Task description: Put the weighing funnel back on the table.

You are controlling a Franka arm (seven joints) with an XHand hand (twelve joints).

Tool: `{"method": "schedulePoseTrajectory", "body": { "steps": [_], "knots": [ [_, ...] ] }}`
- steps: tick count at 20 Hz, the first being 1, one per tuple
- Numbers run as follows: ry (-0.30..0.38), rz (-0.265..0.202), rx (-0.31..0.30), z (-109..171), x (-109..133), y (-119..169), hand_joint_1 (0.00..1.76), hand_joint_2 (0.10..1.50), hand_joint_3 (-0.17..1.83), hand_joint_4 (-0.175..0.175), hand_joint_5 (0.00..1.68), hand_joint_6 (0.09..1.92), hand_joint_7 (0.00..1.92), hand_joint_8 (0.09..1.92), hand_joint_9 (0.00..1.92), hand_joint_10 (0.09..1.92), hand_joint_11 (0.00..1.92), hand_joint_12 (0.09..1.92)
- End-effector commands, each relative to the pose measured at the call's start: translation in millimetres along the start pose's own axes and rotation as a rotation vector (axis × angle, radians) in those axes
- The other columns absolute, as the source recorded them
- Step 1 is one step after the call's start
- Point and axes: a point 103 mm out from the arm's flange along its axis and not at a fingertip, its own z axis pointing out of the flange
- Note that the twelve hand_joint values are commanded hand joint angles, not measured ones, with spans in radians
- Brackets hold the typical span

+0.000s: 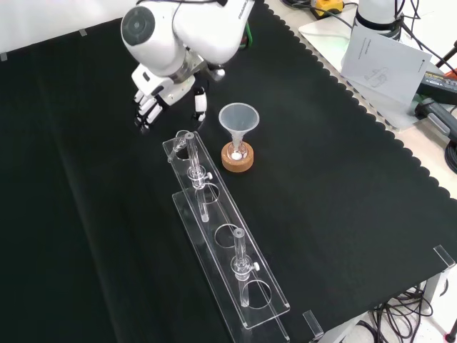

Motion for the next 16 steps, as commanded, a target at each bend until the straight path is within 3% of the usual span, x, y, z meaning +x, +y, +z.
{"method": "schedulePoseTrajectory", "body": {
  "steps": [1,16],
  "knots": [
    [0.011,0.028,-0.040,-23.9,-11.5,-29.9,0.75,0.60,0.43,-0.016,0.30,0.13,0.16,0.67,0.42,0.64,0.30,1.33],
    [0.033,0.099,-0.111,-68.3,-34.5,-110.2,0.75,0.61,0.42,-0.016,0.36,0.11,0.22,0.66,0.47,0.63,0.32,1.34]
  ]
}}
